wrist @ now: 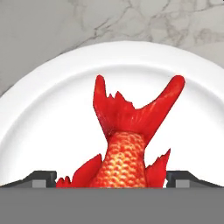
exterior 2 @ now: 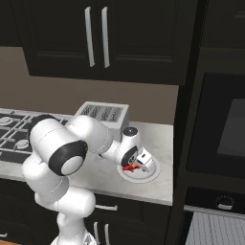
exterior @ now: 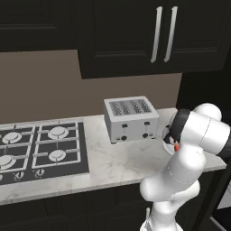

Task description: Place the fish on the rack of the oven, and slide the rack back inside. Close the oven door.

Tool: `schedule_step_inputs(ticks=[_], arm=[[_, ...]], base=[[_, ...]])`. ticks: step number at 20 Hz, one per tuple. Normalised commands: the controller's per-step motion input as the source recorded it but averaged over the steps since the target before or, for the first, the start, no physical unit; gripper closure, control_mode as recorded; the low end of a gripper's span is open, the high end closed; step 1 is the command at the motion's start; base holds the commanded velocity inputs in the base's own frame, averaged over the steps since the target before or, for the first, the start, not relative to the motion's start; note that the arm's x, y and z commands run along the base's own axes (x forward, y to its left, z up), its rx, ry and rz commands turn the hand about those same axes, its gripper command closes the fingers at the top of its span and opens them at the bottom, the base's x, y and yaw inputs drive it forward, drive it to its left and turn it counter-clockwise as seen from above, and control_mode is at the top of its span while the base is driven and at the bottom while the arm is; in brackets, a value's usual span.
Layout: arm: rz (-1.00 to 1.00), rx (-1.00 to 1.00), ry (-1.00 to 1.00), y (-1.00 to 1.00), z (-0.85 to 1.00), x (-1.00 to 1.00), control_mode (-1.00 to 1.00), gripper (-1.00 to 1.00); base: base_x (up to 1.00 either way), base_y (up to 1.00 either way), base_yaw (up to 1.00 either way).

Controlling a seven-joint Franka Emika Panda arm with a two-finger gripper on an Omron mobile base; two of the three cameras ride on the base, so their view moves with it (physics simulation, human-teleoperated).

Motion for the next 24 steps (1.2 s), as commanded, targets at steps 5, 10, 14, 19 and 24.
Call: schedule_step_inputs(ticks=[5, 10, 14, 19, 24], arm=[[0.0, 0.0, 0.0, 0.0, -0.22, 0.01, -1.0, 1.0], [0.0, 0.02, -0.04, 0.0, 0.14, -0.25, -1.0, 1.0], [0.0, 0.01, -0.13, 0.08, 0.73, -0.56, -1.0, 1.0], [0.0, 0.0, -0.15, 0.2, 0.98, -0.64, -1.0, 1.0], [0.0, 0.0, -0.07, 0.23, 0.99, -0.65, -1.0, 1.0]], base=[[0.0, 0.0, 0.0], [0.0, 0.0, 0.0], [0.0, 0.0, 0.0], [0.0, 0.0, 0.0], [0.0, 0.0, 0.0]])
